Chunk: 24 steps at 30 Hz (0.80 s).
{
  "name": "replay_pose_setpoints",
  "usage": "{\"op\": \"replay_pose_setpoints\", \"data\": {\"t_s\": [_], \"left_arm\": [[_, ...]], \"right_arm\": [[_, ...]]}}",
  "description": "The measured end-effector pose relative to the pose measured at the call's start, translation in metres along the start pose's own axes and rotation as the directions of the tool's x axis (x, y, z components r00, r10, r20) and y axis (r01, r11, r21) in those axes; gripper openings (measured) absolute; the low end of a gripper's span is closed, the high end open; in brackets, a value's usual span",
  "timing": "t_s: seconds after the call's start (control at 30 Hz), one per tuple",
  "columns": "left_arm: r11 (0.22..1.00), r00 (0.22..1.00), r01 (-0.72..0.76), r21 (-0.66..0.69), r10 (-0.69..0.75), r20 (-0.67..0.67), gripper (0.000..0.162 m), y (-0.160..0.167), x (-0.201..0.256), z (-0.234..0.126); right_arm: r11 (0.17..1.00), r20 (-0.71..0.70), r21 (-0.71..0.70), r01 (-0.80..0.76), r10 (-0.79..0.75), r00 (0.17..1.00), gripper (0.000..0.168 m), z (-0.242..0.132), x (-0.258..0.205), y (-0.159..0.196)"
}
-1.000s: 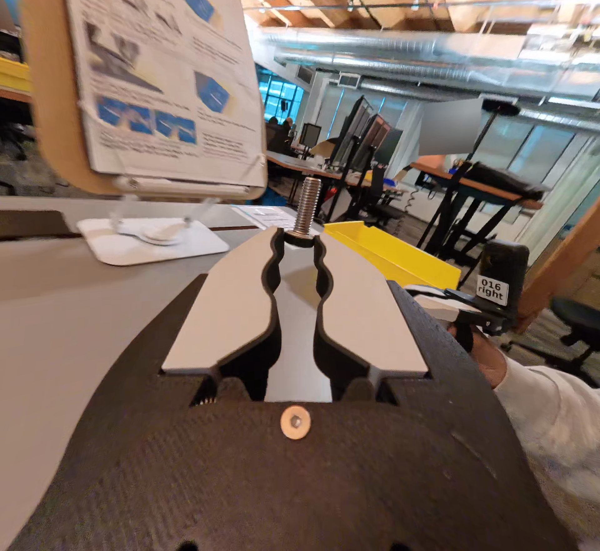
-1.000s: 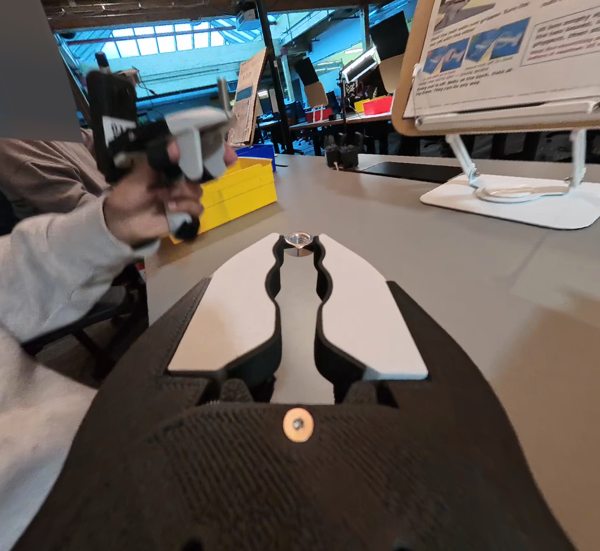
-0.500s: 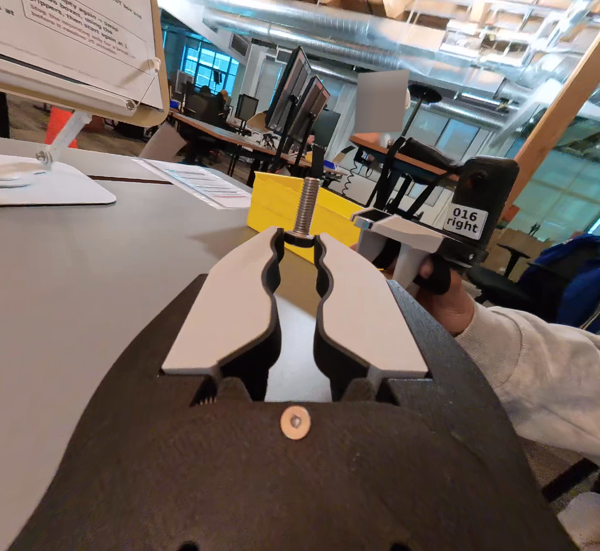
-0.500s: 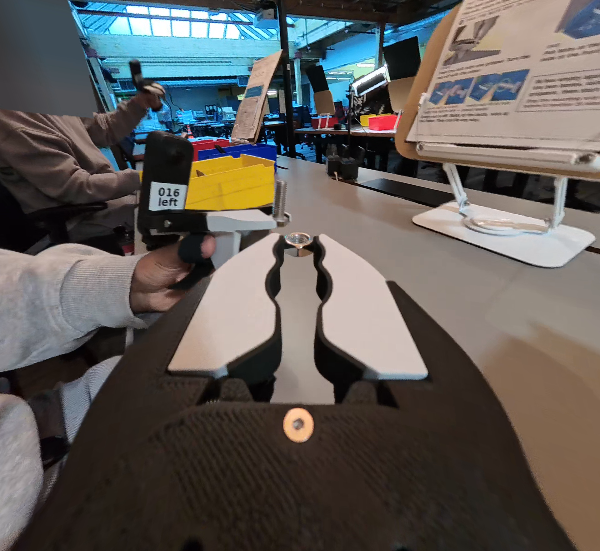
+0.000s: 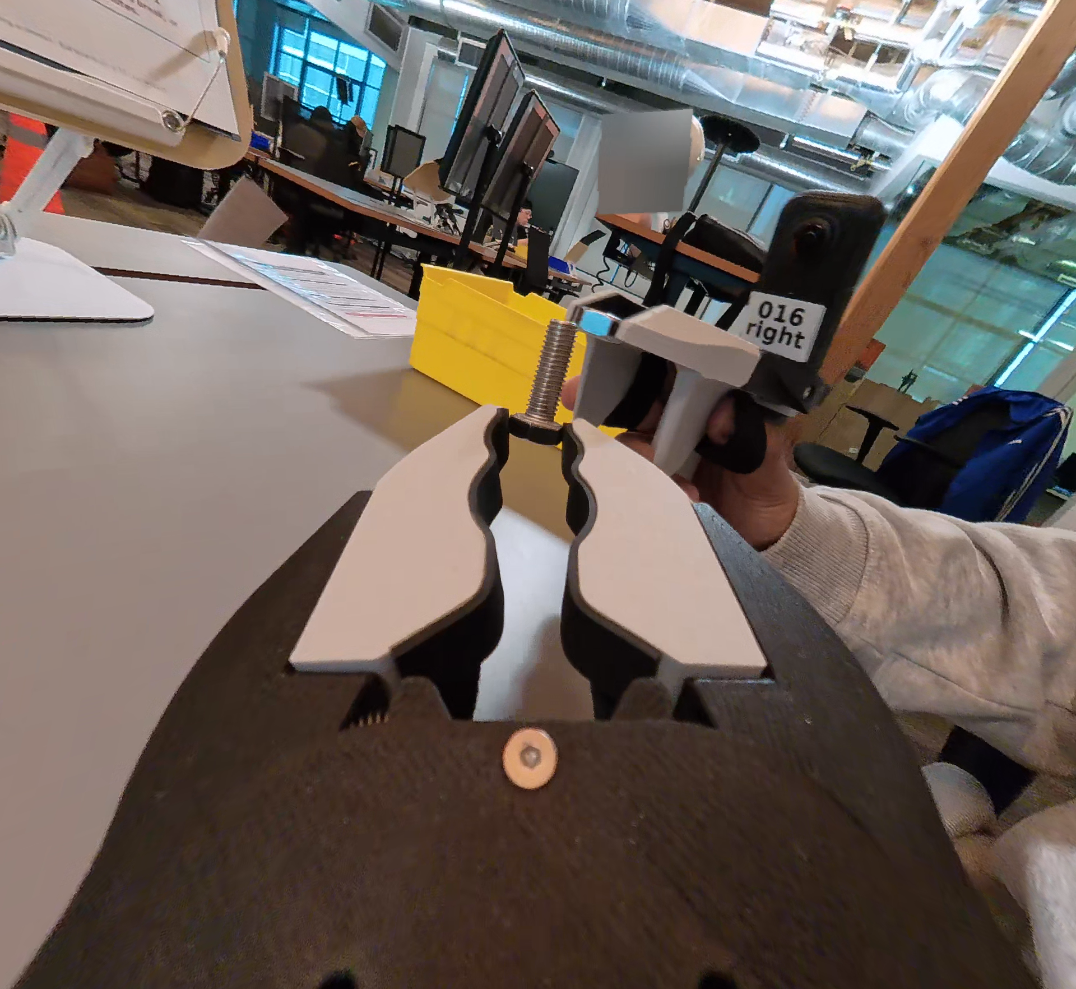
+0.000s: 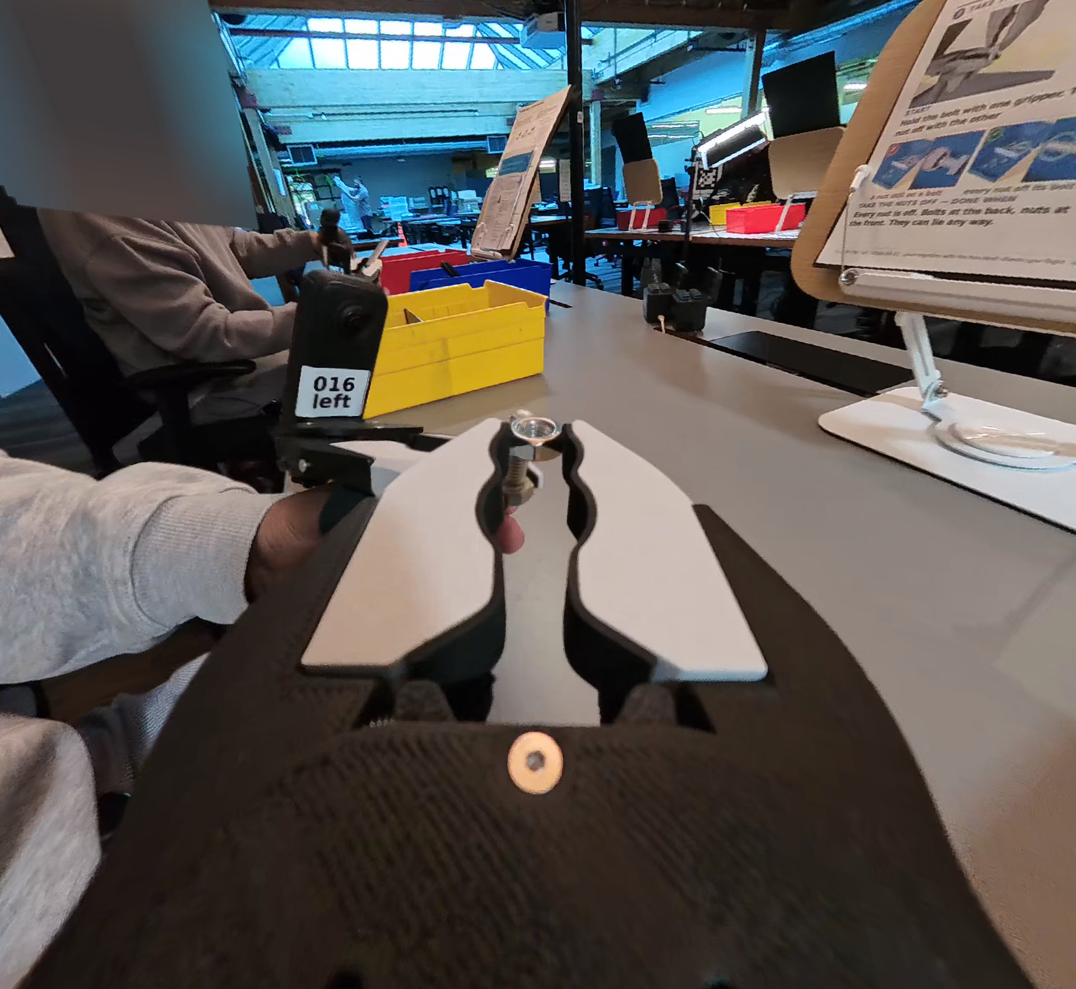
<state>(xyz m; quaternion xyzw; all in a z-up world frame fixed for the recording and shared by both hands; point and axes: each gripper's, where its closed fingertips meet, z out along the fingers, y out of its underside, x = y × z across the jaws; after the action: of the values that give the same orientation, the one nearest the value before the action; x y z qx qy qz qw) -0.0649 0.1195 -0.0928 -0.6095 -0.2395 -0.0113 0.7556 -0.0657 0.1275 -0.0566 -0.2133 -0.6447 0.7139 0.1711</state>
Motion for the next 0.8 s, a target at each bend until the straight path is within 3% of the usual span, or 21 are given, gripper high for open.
{"op": "replay_pose_setpoints", "data": {"t_s": [0.33,0.8], "left_arm": [[0.999,1.000,-0.025,0.032,0.025,-0.007,0.018,-0.003,0.007,-0.012],[0.998,0.997,-0.023,0.058,0.027,-0.070,0.018,-0.001,0.024,-0.005]], "right_arm": [[1.000,0.100,0.005,-0.022,0.021,0.995,0.017,0.017,-0.019,-0.004],[0.998,0.096,-0.031,0.049,-0.045,0.994,0.018,0.011,-0.030,-0.008]]}}
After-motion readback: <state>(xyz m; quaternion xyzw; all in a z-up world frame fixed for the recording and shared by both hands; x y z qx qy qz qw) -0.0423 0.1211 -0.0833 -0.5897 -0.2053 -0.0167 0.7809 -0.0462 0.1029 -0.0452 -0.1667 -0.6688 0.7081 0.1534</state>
